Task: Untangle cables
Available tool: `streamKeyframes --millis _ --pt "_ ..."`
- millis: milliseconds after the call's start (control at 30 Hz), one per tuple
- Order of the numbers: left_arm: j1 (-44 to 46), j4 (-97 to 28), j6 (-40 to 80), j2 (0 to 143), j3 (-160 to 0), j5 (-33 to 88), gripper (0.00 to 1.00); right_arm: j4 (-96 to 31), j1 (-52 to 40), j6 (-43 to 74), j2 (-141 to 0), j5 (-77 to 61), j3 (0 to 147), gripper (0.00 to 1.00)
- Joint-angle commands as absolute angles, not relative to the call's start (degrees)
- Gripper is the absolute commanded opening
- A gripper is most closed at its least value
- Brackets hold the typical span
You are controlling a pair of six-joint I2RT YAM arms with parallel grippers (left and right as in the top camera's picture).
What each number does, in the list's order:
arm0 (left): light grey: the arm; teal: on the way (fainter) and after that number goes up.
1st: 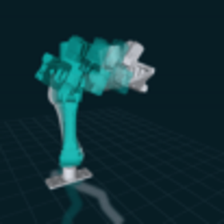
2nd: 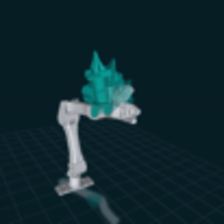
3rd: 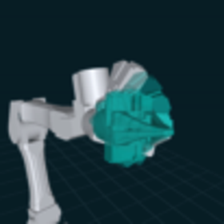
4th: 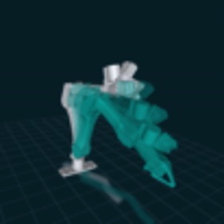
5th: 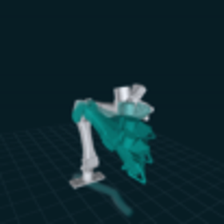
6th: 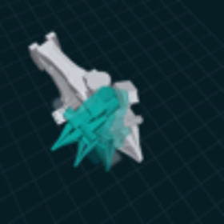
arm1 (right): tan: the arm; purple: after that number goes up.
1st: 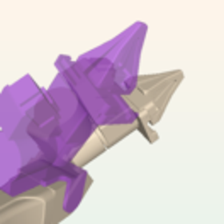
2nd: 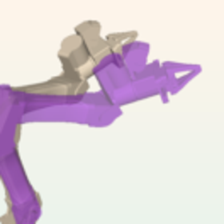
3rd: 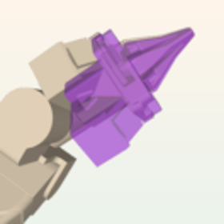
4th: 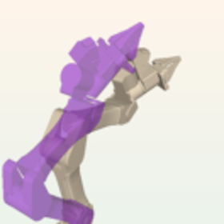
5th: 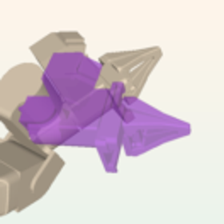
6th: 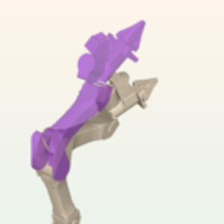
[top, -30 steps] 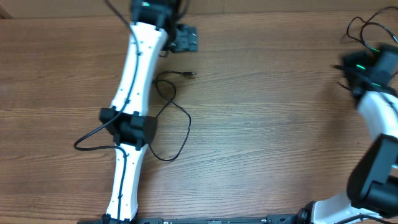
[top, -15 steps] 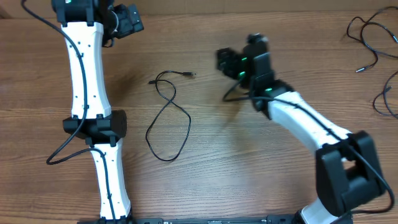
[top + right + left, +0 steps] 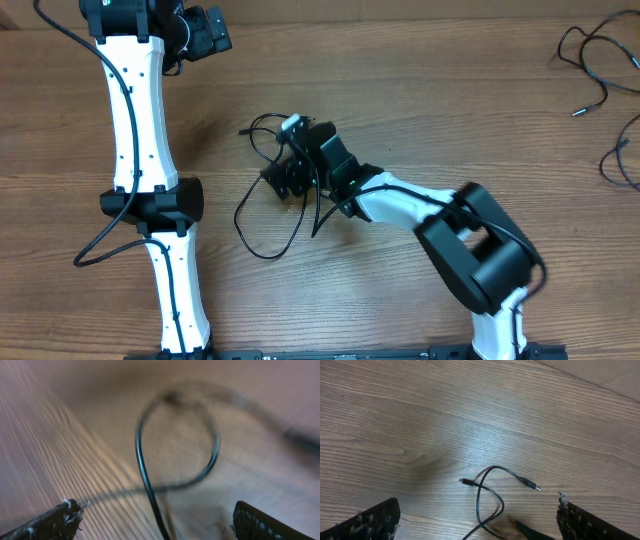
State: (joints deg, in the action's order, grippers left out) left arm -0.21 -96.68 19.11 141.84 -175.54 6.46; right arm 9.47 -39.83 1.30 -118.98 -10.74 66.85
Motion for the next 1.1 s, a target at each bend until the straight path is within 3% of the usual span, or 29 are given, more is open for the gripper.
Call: streamKeyframes --millis 0,33,100,133,167,467,700,1067 --pt "-0.03 -96.79 17.74 139.74 -176.9 7.07 1.0 10.41 -39.53 -2.7 -121.78 -16.32 67.68 0.97" --pt "-0.01 -96.79 17.76 139.74 -176.9 7.07 1.0 10.44 -39.53 -2.74 -122.15 -16.49 67.68 0.95" --pt "0.01 -96.79 17.76 139.74 -176.9 7.07 1.0 10.26 -39.53 -3.84 -122.56 -16.62 67.68 0.72" --pt "0.01 -96.79 17.76 139.74 -176.9 7.07 1.0 10.04 -39.53 -5.02 -122.76 -16.6 67.68 0.07" --pt "0.01 -96.79 17.74 139.74 -176.9 7.07 1.0 9.82 -39.53 -5.02 -122.76 -16.62 67.68 0.04" --pt "0.03 -96.73 17.89 139.74 -176.86 7.14 1.0 9.23 -38.04 -0.19 -117.58 -12.69 70.15 0.04" --pt "0.03 -95.13 19.73 139.74 -176.86 8.49 1.0 -3.11 -32.38 0.64 -105.36 -12.56 76.88 0.04" --pt "0.43 -94.67 19.68 139.76 -176.83 7.9 1.0 -5.54 -21.65 0.67 -95.09 -4.27 77.78 0.04"
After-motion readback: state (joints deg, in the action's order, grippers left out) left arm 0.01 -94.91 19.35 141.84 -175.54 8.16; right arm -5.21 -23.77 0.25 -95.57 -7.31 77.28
